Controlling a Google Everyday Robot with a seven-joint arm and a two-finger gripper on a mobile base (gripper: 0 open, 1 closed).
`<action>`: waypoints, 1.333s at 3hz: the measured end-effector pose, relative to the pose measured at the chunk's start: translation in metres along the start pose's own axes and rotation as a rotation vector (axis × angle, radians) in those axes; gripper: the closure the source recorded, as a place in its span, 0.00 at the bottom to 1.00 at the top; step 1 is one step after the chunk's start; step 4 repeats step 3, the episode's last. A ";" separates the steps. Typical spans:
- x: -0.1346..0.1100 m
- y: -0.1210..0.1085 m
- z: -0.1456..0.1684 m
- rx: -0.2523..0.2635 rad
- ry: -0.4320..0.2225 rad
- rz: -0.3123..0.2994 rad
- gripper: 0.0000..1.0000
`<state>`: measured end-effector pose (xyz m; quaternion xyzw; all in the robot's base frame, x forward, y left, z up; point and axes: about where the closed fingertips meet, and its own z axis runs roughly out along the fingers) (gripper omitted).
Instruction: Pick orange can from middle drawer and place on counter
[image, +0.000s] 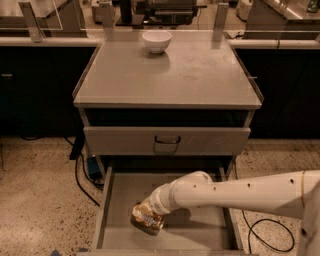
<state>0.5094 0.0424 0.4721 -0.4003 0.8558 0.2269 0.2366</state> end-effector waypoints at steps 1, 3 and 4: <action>-0.041 0.010 -0.034 -0.056 -0.034 -0.051 1.00; -0.075 0.018 -0.061 -0.112 -0.055 -0.110 1.00; -0.075 0.018 -0.061 -0.112 -0.055 -0.110 1.00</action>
Offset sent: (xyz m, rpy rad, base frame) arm 0.0192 0.0206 0.1229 0.1107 -0.0350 0.1736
